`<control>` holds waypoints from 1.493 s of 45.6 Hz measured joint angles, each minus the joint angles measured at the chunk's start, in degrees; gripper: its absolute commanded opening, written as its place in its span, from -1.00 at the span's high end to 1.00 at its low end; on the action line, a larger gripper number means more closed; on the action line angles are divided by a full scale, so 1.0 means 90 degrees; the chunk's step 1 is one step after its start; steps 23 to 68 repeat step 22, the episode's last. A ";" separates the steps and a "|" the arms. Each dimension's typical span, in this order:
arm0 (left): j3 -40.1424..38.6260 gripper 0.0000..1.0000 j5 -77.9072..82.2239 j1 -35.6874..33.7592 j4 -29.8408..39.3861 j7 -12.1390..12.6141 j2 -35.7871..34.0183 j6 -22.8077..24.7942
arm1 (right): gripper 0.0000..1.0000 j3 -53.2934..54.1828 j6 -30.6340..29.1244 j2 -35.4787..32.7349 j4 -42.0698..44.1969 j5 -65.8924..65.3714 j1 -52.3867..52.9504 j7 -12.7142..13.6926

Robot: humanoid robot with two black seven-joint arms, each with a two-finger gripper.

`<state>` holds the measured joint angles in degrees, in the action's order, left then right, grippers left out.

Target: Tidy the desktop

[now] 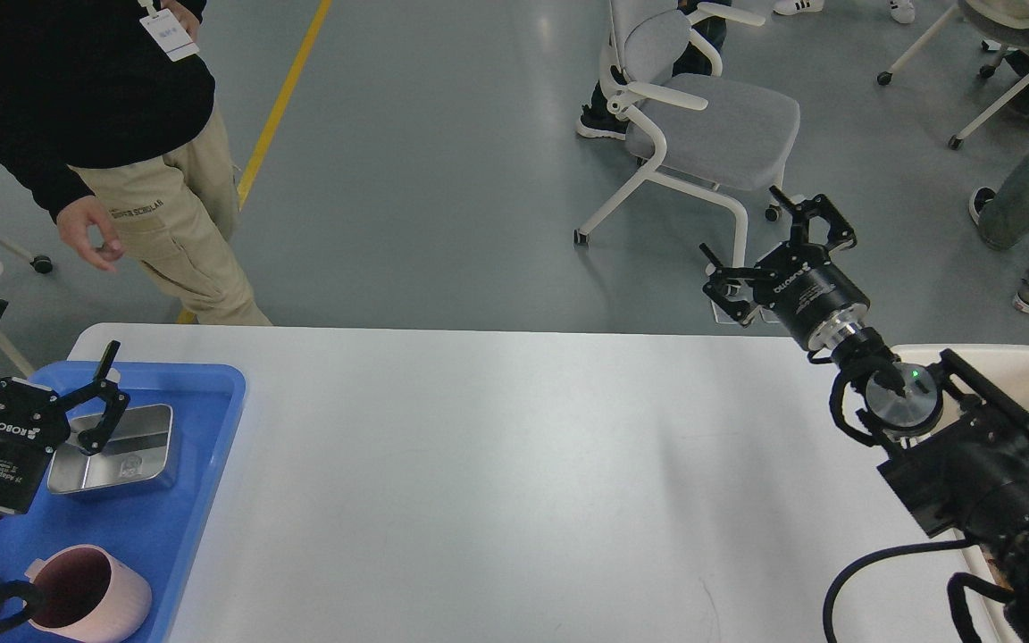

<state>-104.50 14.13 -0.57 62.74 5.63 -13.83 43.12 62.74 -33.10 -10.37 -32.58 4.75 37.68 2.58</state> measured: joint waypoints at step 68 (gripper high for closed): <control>0.0093 -0.95 -0.0037 -0.0263 -0.0460 0.0093 0.0478 -0.0091 | -1.00 0.0968 -0.0016 0.1030 -0.0454 0.0028 -0.1151 -0.0042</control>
